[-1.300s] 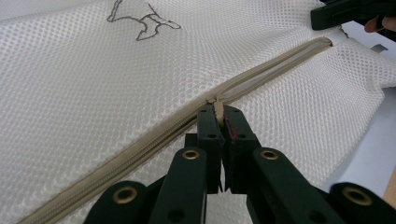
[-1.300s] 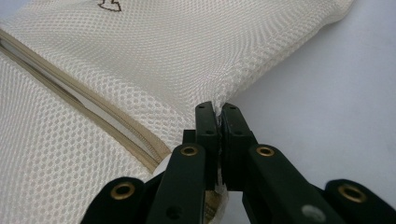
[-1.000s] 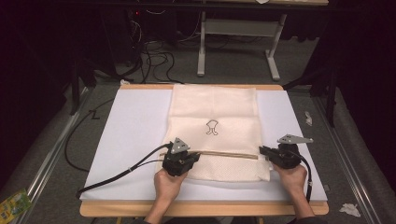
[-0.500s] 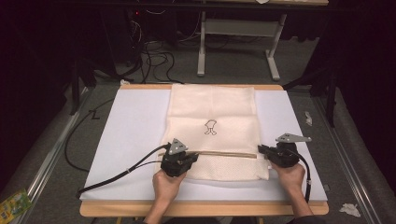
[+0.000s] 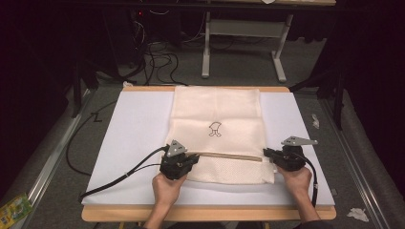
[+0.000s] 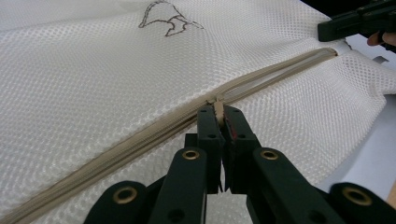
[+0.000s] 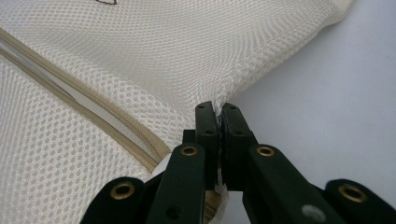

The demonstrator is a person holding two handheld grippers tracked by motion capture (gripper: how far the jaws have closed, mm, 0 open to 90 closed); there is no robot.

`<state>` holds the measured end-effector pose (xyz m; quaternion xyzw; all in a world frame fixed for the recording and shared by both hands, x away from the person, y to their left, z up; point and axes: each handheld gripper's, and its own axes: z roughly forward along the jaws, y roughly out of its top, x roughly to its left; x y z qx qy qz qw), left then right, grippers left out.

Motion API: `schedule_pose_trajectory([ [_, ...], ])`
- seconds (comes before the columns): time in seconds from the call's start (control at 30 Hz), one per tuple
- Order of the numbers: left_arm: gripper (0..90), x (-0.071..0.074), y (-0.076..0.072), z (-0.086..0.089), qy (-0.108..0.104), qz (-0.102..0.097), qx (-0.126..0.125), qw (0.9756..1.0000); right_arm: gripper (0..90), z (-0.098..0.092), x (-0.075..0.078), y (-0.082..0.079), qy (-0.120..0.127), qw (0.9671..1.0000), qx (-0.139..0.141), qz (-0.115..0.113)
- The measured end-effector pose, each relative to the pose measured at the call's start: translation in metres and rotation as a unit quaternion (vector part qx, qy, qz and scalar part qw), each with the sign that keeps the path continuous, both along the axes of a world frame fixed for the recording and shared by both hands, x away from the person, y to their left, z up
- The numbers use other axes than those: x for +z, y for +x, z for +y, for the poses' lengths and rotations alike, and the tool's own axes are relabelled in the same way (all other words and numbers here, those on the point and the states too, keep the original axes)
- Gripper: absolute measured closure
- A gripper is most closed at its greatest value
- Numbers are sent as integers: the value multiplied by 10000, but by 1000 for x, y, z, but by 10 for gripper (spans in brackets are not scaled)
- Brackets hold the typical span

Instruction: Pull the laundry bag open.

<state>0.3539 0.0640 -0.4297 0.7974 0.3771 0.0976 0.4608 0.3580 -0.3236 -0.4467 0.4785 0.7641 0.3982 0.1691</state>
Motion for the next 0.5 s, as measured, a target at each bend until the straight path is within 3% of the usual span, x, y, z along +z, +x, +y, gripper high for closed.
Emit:
schedule_pose_trajectory([
  [0.1, 871, 0, -1, 2, 67, -54, 30, 10000, 884, 0, 0, 0, -23, 10000, -8, 31],
  [0.3, 871, -2, 0, 7, -18, 8, 64, 10000, 884, 0, 0, 0, 22, 10000, 8, 41],
  [0.5, 871, 0, 2, 10, -138, 28, 70, 9999, 884, 4, 4, 4, -136, 9998, 90, 66],
])
